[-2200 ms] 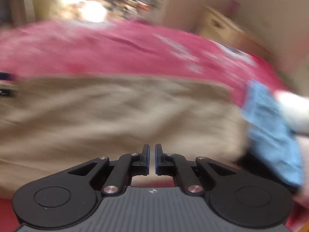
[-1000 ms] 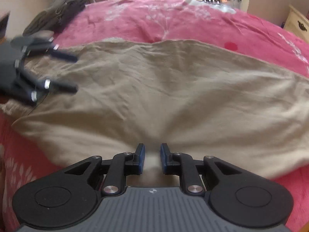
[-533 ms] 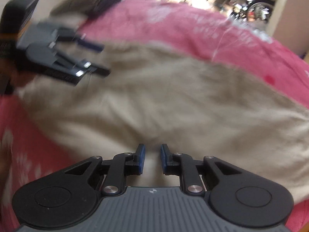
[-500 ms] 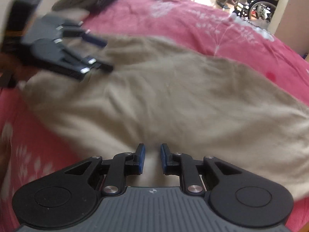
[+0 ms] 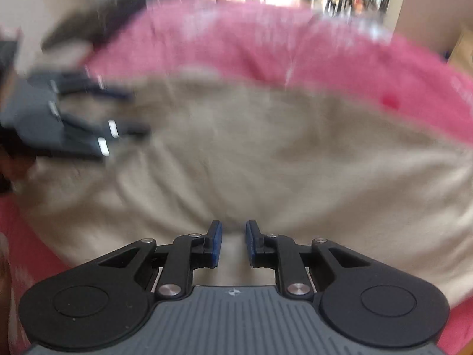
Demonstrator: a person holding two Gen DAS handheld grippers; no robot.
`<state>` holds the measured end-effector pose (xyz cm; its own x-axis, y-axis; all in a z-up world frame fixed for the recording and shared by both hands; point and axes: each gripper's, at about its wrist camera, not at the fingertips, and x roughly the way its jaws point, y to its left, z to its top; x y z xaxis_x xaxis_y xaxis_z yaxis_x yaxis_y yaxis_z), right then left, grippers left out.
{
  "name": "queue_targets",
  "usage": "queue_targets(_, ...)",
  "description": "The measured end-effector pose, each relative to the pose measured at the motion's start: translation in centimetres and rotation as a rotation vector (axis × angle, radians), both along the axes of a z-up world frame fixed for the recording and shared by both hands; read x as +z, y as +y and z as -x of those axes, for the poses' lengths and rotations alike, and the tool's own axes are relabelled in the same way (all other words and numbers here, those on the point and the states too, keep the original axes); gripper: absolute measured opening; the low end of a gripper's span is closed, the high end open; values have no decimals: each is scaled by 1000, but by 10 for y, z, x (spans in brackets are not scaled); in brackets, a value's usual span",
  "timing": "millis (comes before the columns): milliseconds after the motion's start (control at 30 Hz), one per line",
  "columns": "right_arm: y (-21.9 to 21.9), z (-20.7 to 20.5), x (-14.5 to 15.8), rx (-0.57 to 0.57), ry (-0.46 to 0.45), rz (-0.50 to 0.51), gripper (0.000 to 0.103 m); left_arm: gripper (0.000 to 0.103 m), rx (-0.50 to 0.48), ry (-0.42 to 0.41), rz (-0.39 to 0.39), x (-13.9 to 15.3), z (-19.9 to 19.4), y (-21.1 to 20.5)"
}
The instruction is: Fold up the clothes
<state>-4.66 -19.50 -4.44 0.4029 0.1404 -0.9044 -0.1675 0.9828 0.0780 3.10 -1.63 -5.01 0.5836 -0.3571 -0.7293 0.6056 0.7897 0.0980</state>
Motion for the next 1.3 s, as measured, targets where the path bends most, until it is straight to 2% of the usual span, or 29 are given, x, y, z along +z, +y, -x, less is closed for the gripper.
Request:
queue_targets(33, 1, 4, 2, 16, -6, 0, 19, 62, 34, 0, 5, 2, -8, 5)
queue_targets(133, -1, 3, 14, 88, 49, -23, 19, 65, 136, 0, 19, 7, -33, 21)
queue_targets(200, -10, -6, 21, 51, 9, -25, 19, 61, 188, -12, 25, 11, -44, 29)
queue_targets(267, -22, -20, 26, -27, -48, -16, 19, 61, 159, -40, 38, 17, -29, 26)
queue_targets(367, -36, -41, 20, -116, -98, -15, 19, 62, 44, -28, 72, 17, 1, 17)
queue_targets(467, -49, -65, 7, -168, -145, 7, 19, 63, -42, -7, 24, 3, 18, 4)
queue_targets(533, -62, -85, -2, -231, -175, 10, 19, 65, -35, -25, -18, -8, 17, 0)
queue_targets(633, -84, -115, -13, -334, -223, 17, 19, 65, 20, -17, 13, -4, 3, 2)
queue_targets(700, -110, -122, -4, -478, -255, 34, 19, 64, 56, -27, 19, 1, -5, 4)
queue_targets(767, -147, -111, 12, -583, -254, -48, 19, 64, 59, -21, 38, 7, -8, 9)
queue_targets(833, -179, -88, 21, -612, -217, -115, 19, 65, 51, 7, 36, 7, -10, 10)
queue_targets(933, -213, -56, 19, -565, -120, -73, 20, 65, 8, 80, -6, 6, -8, 5)
queue_targets(1033, -253, -37, 2, -612, -54, -87, 19, 65, -105, 98, -93, 10, -2, -9)
queue_targets(1100, -278, -37, -9, -646, -88, -88, 18, 66, -177, 90, -151, 16, 3, -18)
queue_targets(1167, -304, -44, -10, -745, -161, -60, 19, 67, -226, 86, -191, 25, 7, -28)
queue_targets(1233, -333, -49, -10, -879, -211, 5, 19, 68, -244, 91, -210, 31, 7, -38)
queue_targets(1300, -363, -45, -6, -1039, -232, 61, 20, 68, -232, 92, -193, 33, 6, -48)
